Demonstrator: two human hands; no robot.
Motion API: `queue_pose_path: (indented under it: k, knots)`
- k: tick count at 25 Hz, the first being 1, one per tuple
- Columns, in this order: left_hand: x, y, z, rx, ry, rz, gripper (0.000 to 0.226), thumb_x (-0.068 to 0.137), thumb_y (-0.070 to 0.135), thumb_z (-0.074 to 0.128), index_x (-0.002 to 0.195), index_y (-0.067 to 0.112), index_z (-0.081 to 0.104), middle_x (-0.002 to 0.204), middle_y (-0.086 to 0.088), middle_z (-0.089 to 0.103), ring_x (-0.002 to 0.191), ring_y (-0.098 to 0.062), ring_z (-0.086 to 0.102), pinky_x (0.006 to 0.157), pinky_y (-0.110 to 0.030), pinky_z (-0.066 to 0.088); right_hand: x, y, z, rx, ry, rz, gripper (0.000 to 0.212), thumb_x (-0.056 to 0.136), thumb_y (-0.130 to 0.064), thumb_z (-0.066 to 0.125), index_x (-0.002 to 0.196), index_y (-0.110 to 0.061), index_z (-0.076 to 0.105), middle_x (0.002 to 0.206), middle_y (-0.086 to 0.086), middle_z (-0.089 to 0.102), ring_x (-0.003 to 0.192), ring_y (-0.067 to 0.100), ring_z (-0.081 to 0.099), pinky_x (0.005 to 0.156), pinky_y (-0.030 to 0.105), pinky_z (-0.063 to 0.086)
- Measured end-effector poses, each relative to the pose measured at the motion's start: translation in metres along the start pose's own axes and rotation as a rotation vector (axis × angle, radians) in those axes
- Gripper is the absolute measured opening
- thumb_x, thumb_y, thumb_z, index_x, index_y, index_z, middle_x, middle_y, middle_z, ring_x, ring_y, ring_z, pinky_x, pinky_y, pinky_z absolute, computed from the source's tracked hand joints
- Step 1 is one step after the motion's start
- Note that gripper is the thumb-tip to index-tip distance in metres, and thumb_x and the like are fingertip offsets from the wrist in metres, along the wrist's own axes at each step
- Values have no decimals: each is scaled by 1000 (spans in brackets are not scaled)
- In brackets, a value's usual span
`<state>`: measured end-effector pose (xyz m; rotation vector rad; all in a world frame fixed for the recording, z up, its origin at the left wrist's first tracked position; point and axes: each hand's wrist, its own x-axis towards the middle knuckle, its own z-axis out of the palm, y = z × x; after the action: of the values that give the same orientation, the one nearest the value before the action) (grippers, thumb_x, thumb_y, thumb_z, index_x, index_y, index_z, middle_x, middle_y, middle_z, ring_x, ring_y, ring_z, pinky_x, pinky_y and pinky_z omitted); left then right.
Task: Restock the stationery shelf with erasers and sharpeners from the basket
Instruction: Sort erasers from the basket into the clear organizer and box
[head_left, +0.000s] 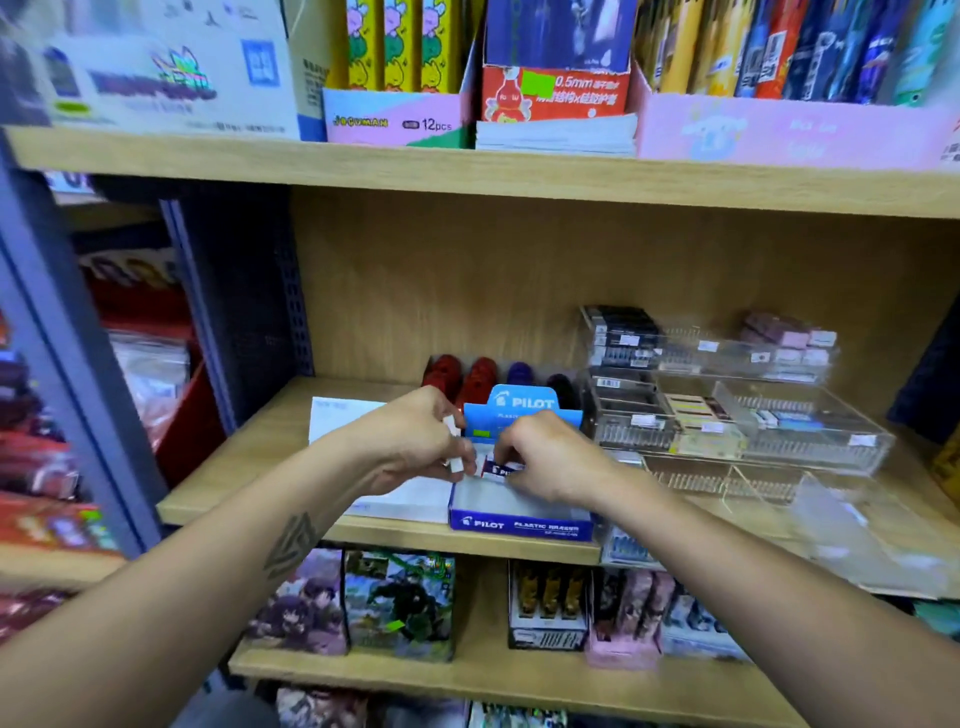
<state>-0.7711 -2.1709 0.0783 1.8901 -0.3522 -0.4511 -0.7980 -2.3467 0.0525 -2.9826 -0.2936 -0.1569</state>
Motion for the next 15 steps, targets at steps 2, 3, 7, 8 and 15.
queue_pose_path:
  k: [2, 3, 7, 8, 15]
  knots:
    - [3, -8, -6, -60, -9, 0, 15, 93, -14, 53, 91, 1, 53, 87, -28, 62, 83, -34, 66, 94, -55, 54, 4, -2, 4, -16, 12, -21, 23, 82, -14, 67, 103, -21, 74, 107, 5, 72, 105, 25, 62, 85, 34, 53]
    - [5, -12, -10, -102, -6, -15, 14, 94, -13, 53, 95, 1, 53, 89, -28, 62, 83, -35, 67, 94, -54, 54, 5, -2, 6, -20, 7, -27, 24, 82, -15, 67, 104, -22, 74, 107, 4, 72, 105, 24, 62, 86, 34, 53]
    - [9, -18, -15, -140, -28, -50, 24, 95, -15, 48, 115, -3, 50, 104, -33, 65, 89, -35, 68, 89, -47, 58, 12, -3, 17, -34, 31, -42, 19, 83, -21, 67, 100, -22, 74, 104, 4, 69, 102, 27, 62, 85, 40, 54]
    - [8, -17, -15, -138, -44, -55, 27, 94, -17, 45, 118, -4, 49, 107, -35, 65, 91, -35, 68, 91, -47, 56, 14, -3, 22, -43, 51, -51, 16, 83, -22, 68, 98, -20, 74, 103, 4, 67, 102, 27, 62, 84, 41, 54]
    - [3, -14, -23, -371, -139, -87, 43, 92, -24, 38, 127, -3, 52, 116, -38, 63, 108, -45, 66, 91, -43, 56, 8, -6, -5, 149, 126, 6, 30, 87, -6, 56, 106, -20, 75, 102, 3, 72, 98, 23, 67, 85, 36, 55]
